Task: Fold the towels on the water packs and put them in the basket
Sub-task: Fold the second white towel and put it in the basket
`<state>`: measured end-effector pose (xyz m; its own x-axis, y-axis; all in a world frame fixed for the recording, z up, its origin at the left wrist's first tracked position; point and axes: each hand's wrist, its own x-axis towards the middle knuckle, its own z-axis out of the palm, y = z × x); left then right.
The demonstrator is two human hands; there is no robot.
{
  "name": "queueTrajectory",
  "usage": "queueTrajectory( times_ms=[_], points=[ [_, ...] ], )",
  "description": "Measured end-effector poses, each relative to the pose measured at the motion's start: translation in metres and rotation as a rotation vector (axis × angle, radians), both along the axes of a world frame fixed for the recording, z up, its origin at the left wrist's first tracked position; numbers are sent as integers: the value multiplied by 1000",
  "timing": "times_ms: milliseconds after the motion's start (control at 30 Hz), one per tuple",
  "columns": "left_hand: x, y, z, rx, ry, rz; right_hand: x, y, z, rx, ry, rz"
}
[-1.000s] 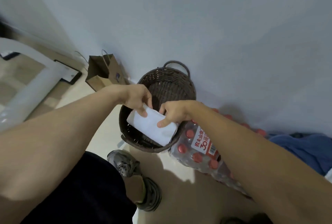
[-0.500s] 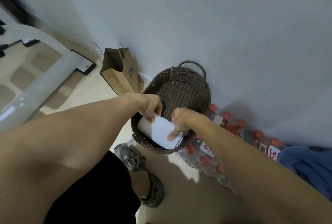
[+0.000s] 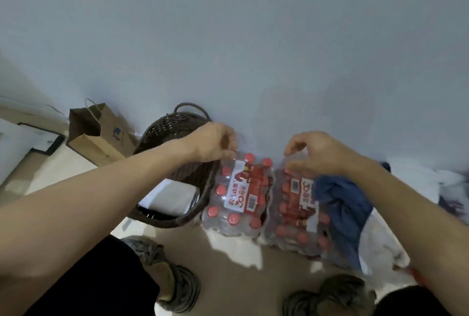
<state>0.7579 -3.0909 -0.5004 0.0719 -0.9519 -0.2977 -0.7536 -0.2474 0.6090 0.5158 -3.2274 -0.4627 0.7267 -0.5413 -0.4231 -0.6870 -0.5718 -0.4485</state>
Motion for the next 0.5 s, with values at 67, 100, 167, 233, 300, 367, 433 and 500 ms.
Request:
queueTrajectory(
  times_ms=[67,100,167,233,300,367,433,500],
  points=[
    [-52,-22,8,4,81,-83,-58,-22,14,-70,75,-74],
    [-80,-34,11,0,101,-134,-85,-31,20,-103,107,-121],
    [-138,-57,14,-34,126,-223,-139,-43,27,-160,152,-233],
    [-194,-78,13,-64,179,-277,-187,-51,29,-199,149,-377],
    [-243,-96,5,-65,231,-301,-227,-56,24,-232,103,-540],
    [-285,-108,-9,-51,258,-318,-251,-56,7,-203,51,-670],
    [-319,-116,-30,-22,277,-302,-261,-50,-20,-144,81,-692],
    [-342,-118,-54,38,302,-248,-263,-43,-49,-108,164,-669]
  ],
)
